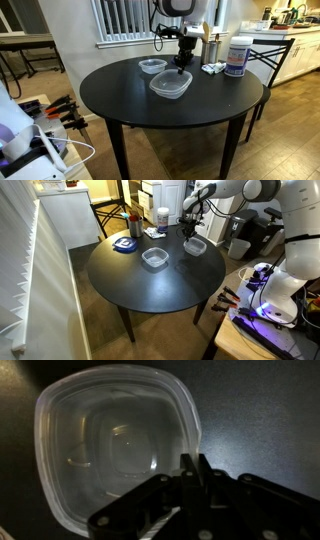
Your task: Stack the two clear bowls together.
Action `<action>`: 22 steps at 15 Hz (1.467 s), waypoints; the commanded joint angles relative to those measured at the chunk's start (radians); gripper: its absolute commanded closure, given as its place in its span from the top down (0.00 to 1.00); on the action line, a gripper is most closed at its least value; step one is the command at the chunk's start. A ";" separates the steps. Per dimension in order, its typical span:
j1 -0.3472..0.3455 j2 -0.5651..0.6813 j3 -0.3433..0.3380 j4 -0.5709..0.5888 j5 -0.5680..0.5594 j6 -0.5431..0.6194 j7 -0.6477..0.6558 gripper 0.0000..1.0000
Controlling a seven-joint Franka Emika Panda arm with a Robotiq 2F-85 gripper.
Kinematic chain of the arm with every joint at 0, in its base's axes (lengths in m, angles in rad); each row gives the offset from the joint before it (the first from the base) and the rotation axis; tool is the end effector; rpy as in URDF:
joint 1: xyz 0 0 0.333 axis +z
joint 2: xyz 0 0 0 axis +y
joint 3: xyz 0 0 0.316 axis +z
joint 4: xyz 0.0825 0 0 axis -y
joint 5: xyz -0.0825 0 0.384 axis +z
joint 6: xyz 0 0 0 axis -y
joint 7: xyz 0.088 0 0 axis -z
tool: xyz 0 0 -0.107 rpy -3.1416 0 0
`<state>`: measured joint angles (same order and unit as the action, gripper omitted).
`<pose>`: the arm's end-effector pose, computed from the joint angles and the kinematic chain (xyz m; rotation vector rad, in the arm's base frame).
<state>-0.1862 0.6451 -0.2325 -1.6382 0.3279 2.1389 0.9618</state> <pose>0.6287 -0.2454 0.2383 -2.1894 2.1185 0.2251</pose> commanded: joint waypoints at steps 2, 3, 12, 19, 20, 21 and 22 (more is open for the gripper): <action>0.095 -0.179 -0.039 -0.098 -0.231 -0.013 -0.015 0.02; 0.116 -0.213 -0.035 -0.115 -0.278 -0.006 -0.019 0.02; 0.255 -0.389 0.081 -0.243 -0.580 0.010 -0.077 0.02; 0.314 -0.402 0.178 -0.231 -0.680 0.055 -0.203 0.02; 0.318 -0.401 0.189 -0.227 -0.687 0.065 -0.234 0.02; 0.322 -0.397 0.199 -0.222 -0.685 0.075 -0.270 0.02; 0.326 -0.391 0.209 -0.214 -0.682 0.087 -0.307 0.02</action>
<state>0.1373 0.2717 -0.0466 -1.8392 -0.3350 2.1850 0.7588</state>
